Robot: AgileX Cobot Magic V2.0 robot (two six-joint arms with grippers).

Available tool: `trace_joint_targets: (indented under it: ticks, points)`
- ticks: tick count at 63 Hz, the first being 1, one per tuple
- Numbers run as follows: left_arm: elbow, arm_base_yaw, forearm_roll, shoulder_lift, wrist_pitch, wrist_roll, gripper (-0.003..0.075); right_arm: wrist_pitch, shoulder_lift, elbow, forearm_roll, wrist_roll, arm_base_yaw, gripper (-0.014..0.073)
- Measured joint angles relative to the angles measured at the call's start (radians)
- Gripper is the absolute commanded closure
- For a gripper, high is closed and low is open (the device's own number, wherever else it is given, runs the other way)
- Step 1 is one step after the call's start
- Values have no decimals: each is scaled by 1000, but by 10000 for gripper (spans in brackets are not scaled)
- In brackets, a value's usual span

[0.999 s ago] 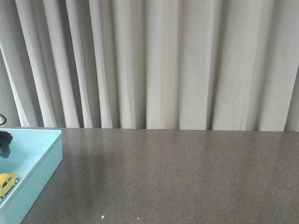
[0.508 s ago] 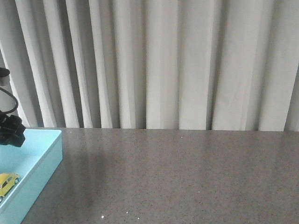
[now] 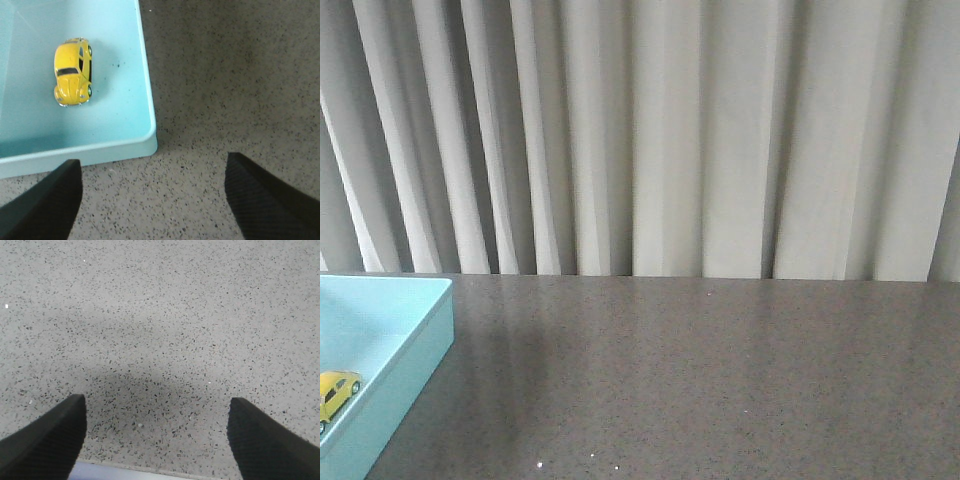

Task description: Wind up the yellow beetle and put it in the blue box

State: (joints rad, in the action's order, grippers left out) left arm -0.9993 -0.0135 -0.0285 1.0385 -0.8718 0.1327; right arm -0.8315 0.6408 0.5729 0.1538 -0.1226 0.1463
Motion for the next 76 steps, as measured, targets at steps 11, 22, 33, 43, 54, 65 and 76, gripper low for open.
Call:
trace_joint_targets:
  ticks: [11,22,33,43,54,65,76]
  points:
    - [192,0,0,-175,110,-34,164,0,0,0,0,0,0,33]
    - [305,0,0,-294,183,-40,164,0,0,0,0,0,0,33]
    - [326,0,0,-324,204,-40,164,0,0,0,0,0,0,33]
    - [326,0,0,-324,206,-40,179,0,0,0,0,0,0,41]
    - [326,0,0,-324,206,-40,314,0,0,0,0,0,0,226]
    - [326,0,0,-324,206,-40,444,-1,0,0,0,0,0,433]
    - [326,0,0,-324,206,-40,533,-1,0,0,0,0,0,577]
